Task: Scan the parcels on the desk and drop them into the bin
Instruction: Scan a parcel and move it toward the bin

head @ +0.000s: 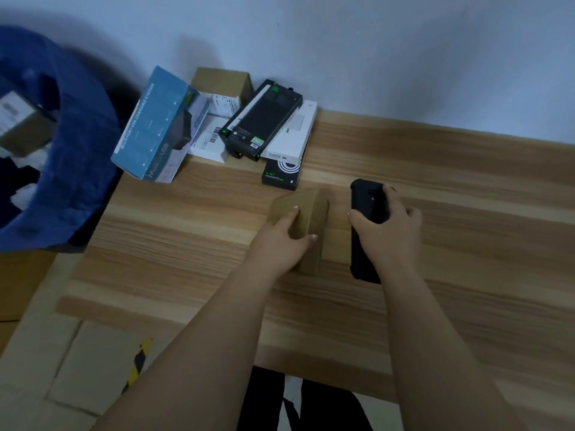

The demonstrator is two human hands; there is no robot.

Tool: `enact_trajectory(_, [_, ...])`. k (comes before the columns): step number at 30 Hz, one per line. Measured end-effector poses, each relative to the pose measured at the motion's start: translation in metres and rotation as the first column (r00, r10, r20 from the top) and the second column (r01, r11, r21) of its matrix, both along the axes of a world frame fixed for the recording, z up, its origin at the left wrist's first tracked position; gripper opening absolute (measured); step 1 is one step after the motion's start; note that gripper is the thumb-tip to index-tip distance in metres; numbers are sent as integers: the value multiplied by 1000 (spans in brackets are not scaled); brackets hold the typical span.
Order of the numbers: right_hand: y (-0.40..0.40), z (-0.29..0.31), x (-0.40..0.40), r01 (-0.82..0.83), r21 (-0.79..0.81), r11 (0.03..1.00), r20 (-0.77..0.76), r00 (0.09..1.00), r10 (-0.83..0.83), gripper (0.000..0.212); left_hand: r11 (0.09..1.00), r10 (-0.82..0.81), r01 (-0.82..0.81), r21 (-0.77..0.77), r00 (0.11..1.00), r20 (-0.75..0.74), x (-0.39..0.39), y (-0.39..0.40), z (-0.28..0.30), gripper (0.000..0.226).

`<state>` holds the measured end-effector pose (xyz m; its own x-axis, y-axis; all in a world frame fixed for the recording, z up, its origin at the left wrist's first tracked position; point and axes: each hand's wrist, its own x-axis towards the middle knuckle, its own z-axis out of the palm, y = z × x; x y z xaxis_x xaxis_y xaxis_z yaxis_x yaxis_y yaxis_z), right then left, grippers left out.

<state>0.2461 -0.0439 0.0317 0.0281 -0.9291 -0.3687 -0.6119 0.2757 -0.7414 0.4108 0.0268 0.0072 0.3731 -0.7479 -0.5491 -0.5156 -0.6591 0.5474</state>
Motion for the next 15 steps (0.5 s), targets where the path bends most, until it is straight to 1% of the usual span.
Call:
enact_trajectory(3, [6, 3, 12, -15, 14, 1000, 20, 1000, 15, 76, 991, 37, -27, -128, 997, 74, 19, 7, 13, 59])
enact_trajectory(6, [11, 7, 25, -49, 11, 999, 21, 999, 48, 76, 989, 69, -35, -143, 967, 244, 41, 15, 19, 50])
enact_trajectory(8, [14, 9, 32, -70, 2, 998, 11, 998, 70, 76, 988, 130, -99, -117, 945, 299, 54, 20, 20, 47])
enact_trajectory(10, [16, 11, 38, -86, 0, 996, -4, 996, 86, 77, 985, 172, -158, -71, 944, 281, 63, 23, 19, 52])
enact_trajectory(12, [18, 11, 43, -92, -5, 996, -19, 996, 92, 76, 983, 180, -184, -10, 952, 248, 69, 26, 17, 69])
enact_trajectory(15, [19, 9, 48, -93, -12, 996, -32, 995, 92, 75, 979, 194, -204, 15, 950, 244, 76, 28, 12, 89])
